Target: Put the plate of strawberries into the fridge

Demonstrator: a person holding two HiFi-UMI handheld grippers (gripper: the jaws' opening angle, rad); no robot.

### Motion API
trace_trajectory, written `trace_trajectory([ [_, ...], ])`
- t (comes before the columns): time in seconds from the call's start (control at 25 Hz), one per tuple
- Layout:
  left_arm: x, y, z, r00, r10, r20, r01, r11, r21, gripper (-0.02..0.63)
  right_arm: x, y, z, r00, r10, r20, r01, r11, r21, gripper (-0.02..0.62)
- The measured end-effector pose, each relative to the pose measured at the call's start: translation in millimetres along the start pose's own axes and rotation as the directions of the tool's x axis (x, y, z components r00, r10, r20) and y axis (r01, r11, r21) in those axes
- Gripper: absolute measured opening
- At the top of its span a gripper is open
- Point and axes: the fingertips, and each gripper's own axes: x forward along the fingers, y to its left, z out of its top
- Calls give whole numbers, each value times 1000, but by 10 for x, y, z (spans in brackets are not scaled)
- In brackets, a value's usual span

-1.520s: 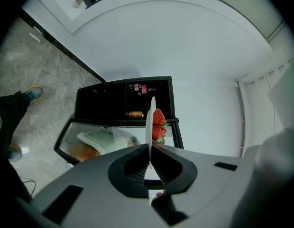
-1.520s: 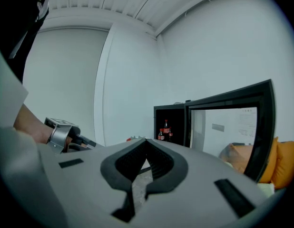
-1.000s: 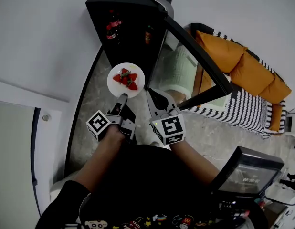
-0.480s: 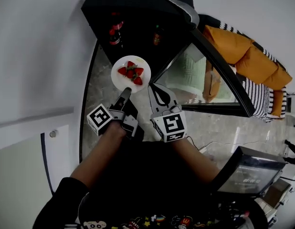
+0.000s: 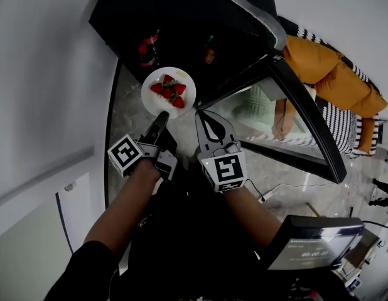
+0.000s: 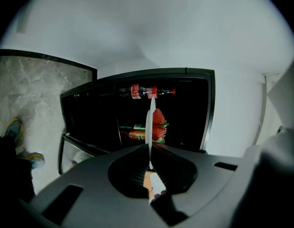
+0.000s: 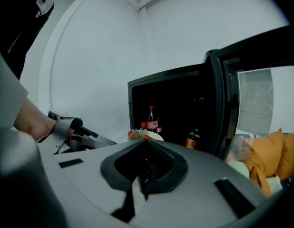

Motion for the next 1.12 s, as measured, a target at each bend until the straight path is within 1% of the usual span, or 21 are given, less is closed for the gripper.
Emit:
trace_trajectory([
  [0.12, 167, 116, -34, 1000, 7, 15, -7, 1000, 26, 15, 133, -152, -72, 1000, 18, 10, -17, 999, -50, 5],
  [0.2, 205, 209, -23, 999, 26, 36, -27, 999, 23, 15, 235, -195, -100, 1000, 25, 11, -24, 999, -42, 5],
  [0.28, 277, 295, -15, 999, 30, 38, -31, 999, 18, 15, 333, -229, -154, 1000, 23, 17, -22, 999, -23, 5],
  [0.44, 360, 483, -15, 999, 7, 46, -7, 1000, -14, 15, 422, -153, -310, 1000, 28, 13, -28, 999, -29, 5],
  [0.56, 378, 660, 26, 998, -2, 59, 1, 1000, 11, 15, 410, -81, -522, 999, 33, 12, -33, 999, -14, 5],
  [0.68, 488, 727, 139, 997, -29, 76, 26, 999, 45, 15, 427, -100, -635, 999, 31, 14, -31, 1000, -5, 5],
  [0.76, 549, 775, 215, 995, -39, 88, 35, 998, 46, 15, 447, -113, -684, 1000, 26, 15, -25, 1000, -8, 5],
  [0.92, 713, 953, 355, 994, -40, 101, 36, 999, 40, 15, 604, -175, -817, 1000, 13, 5, -13, 1000, 17, 5],
  [1.04, 688, 1033, 306, 994, -41, 102, 38, 999, 27, 15, 554, -141, -865, 1000, 10, 5, -10, 1000, 13, 5],
  [1.12, 654, 1033, 253, 995, -44, 92, 41, 998, 37, 15, 500, -111, -846, 1000, 7, 12, -7, 1000, 14, 5],
])
